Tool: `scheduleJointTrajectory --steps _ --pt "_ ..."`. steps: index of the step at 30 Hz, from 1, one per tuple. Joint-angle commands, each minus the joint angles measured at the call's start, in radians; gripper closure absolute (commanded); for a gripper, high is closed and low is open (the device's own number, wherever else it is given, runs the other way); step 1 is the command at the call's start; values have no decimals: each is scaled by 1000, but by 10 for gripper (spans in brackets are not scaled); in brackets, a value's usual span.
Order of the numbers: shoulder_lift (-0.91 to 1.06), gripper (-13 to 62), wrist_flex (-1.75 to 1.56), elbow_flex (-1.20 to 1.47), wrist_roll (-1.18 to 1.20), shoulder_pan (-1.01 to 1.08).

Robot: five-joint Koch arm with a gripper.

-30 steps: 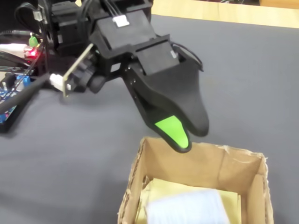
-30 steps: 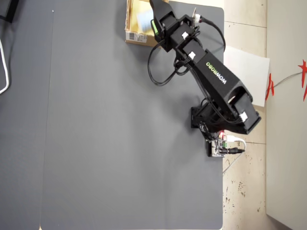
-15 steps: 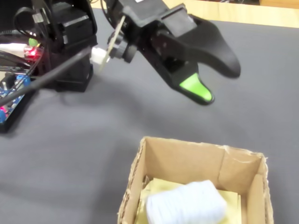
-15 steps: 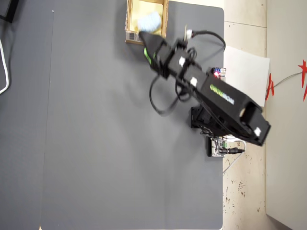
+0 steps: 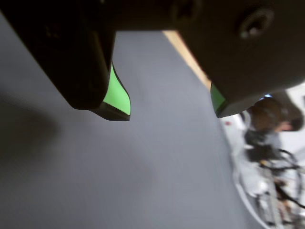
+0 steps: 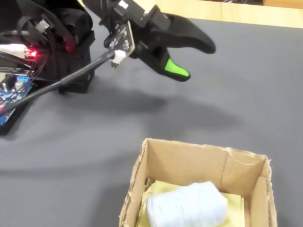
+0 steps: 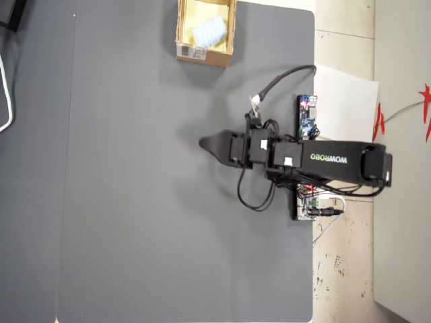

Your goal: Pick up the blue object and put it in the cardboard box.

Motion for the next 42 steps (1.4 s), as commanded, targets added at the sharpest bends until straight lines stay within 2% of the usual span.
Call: scheduleJointTrajectory --steps 1,6,11,15,42 --pt "86 156 -94 -12 31 -21" --pt "87 156 -173 149 101 -153" --pt "87 156 -175 265 112 -167" --pt "87 156 -71 265 101 -161" --pt "83 156 -61 265 95 -124"
